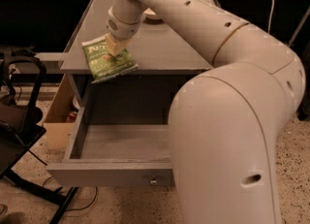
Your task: Place green jalapeno chip bag into top drawer
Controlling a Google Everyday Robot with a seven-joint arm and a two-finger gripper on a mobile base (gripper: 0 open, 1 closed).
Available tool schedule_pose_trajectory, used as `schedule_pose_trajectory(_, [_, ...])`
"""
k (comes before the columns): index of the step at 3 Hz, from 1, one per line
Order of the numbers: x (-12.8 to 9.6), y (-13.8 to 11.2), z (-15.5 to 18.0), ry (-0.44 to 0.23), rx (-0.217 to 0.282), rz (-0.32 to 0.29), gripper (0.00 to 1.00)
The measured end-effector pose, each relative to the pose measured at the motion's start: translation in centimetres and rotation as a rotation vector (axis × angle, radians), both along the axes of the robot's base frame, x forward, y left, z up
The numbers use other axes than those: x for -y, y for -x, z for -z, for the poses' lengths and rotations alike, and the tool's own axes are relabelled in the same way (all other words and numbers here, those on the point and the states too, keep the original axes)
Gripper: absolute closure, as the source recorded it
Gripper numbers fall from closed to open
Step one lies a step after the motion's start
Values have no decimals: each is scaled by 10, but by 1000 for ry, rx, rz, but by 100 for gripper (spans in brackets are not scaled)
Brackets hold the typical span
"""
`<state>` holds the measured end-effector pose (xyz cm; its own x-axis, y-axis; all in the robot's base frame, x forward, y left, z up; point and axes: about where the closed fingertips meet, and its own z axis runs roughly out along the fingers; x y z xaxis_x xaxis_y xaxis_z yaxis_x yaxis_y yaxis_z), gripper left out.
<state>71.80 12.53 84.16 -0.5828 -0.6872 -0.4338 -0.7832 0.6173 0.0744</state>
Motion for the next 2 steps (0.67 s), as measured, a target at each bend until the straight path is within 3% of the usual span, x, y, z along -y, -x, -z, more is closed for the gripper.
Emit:
schedule_pose_trajectory(1, [0, 0, 0, 0, 0, 0, 50])
schedule_pose_trajectory(2, [0, 0, 0, 0, 0, 0, 27])
